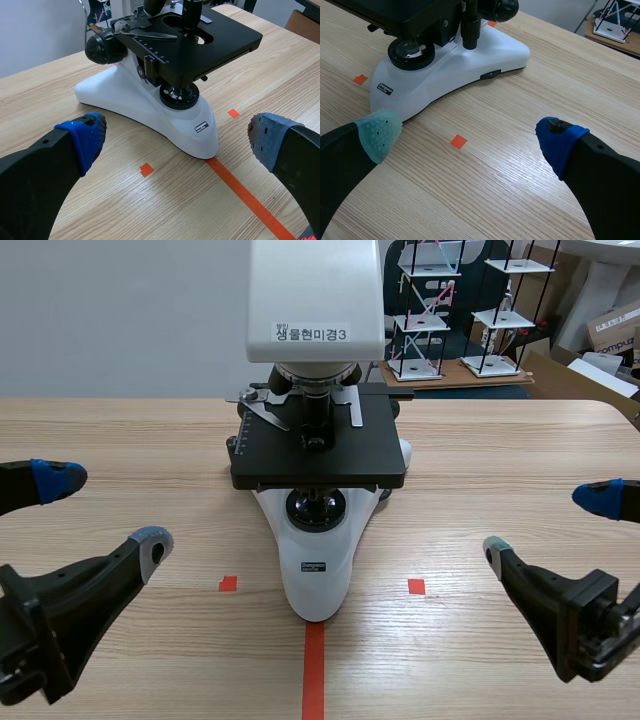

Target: Point at the revolving nosepiece

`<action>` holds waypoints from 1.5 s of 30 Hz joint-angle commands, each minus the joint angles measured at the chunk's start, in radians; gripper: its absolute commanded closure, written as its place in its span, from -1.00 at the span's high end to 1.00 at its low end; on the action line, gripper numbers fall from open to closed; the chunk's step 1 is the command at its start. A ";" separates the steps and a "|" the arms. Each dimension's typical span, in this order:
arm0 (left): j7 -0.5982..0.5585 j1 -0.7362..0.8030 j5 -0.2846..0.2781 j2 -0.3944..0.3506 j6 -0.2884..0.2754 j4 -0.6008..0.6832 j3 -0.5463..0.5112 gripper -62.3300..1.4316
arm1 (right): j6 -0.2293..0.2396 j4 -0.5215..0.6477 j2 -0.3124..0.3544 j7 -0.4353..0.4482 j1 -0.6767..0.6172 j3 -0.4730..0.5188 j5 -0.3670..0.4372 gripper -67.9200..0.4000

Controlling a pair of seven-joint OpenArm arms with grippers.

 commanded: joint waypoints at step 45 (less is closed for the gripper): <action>-0.010 0.005 -0.002 0.000 0.000 0.013 -0.001 0.91 | 0.000 0.016 0.005 0.066 0.099 0.008 0.002 -0.98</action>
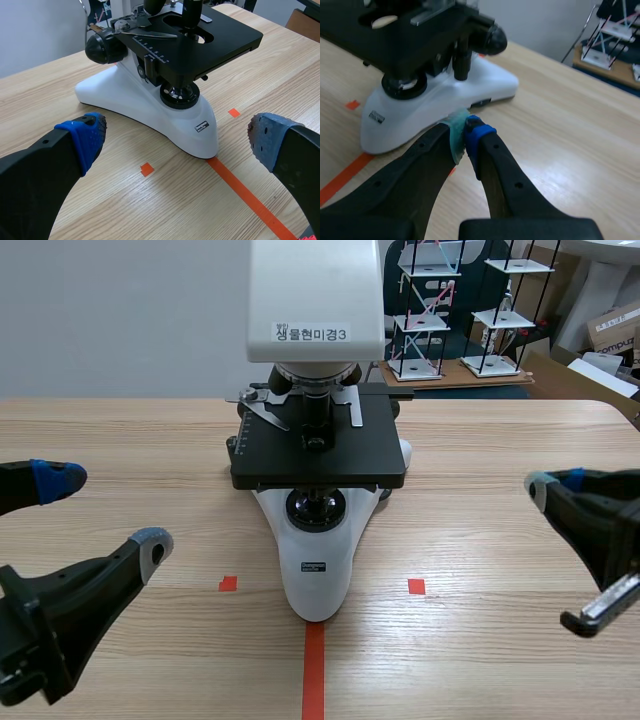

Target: Point at the revolving nosepiece

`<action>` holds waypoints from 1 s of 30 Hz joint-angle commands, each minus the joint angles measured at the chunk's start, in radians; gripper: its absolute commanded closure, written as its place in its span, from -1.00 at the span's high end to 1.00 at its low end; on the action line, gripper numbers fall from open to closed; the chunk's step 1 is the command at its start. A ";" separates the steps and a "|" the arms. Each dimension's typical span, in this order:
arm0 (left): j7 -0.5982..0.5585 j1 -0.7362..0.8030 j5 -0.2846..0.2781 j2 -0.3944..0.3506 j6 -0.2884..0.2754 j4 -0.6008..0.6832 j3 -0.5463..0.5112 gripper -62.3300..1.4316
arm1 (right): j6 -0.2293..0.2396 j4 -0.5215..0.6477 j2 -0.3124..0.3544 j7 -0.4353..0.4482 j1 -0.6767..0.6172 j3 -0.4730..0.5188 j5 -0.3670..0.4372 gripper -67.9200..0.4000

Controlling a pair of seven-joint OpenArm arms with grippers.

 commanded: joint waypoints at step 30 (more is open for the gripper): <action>-0.010 0.005 -0.006 0.000 0.000 0.013 -0.001 0.91 | 0.279 -0.225 0.005 0.018 0.573 -0.111 -0.188 -0.98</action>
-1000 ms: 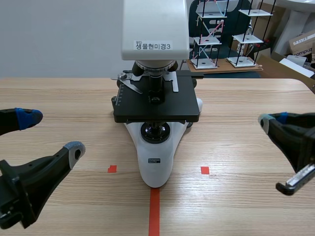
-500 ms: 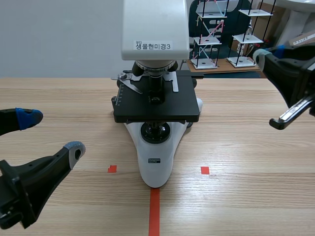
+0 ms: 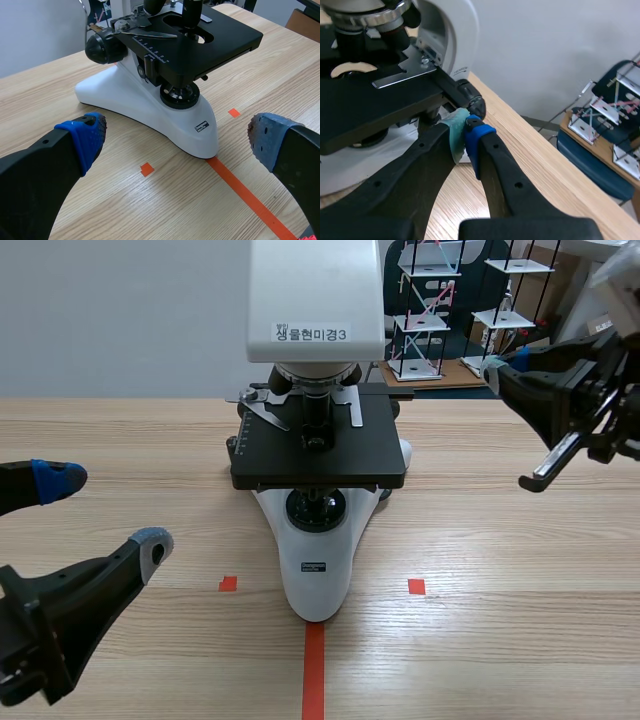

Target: Point at the revolving nosepiece

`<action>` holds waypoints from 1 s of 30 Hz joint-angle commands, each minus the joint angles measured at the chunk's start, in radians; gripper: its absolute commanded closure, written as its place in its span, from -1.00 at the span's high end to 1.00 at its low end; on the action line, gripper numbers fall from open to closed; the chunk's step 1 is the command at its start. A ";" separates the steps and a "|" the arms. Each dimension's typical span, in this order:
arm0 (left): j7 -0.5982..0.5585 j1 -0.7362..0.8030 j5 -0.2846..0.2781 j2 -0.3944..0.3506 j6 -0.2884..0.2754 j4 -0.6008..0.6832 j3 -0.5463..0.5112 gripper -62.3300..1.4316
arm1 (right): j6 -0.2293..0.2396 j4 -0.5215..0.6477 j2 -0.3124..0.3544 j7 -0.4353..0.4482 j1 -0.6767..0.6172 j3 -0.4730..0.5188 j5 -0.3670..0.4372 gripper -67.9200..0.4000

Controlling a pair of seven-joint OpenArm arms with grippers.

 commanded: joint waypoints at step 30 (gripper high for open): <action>-0.010 0.005 -0.006 0.000 0.000 0.013 -0.001 0.91 | 0.089 -0.143 -0.023 0.174 0.267 -0.149 -0.132 -0.98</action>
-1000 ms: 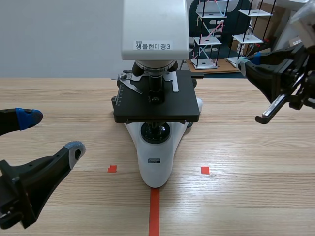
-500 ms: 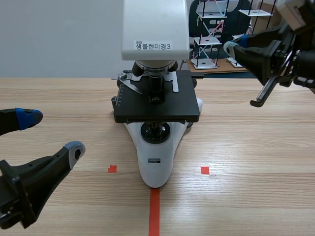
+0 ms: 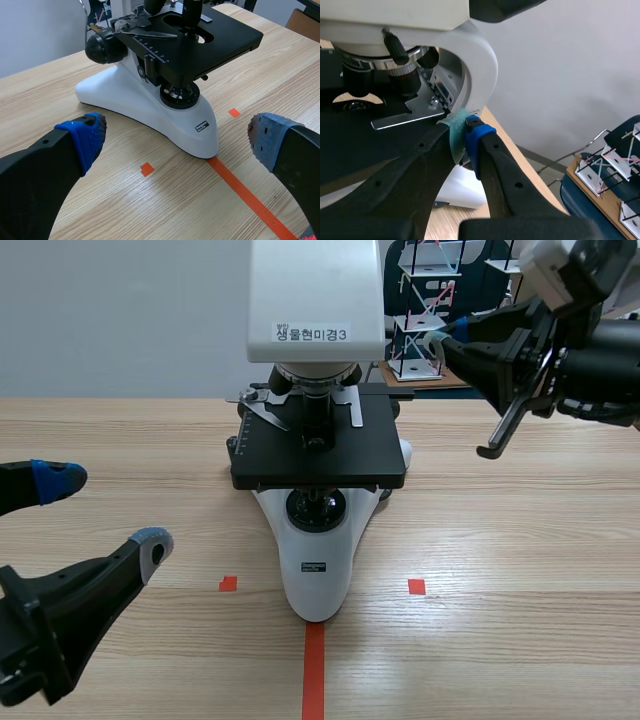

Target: Point at the revolving nosepiece

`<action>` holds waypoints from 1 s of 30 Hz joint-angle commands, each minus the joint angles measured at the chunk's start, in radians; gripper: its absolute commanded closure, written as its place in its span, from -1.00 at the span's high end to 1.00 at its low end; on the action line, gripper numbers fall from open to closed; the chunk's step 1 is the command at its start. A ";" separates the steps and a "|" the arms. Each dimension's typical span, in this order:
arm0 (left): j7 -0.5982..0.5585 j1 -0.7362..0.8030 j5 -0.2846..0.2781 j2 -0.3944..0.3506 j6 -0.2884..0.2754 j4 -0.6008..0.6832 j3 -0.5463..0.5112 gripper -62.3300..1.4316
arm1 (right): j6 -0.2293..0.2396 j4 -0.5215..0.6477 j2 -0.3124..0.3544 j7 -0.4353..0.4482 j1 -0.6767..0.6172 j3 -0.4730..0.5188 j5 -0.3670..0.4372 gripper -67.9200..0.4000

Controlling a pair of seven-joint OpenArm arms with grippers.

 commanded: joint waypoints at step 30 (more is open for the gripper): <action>-0.010 0.005 -0.006 0.000 -0.001 0.013 -0.001 0.91 | 0.007 0.011 0.006 0.027 0.025 -0.012 0.003 -0.98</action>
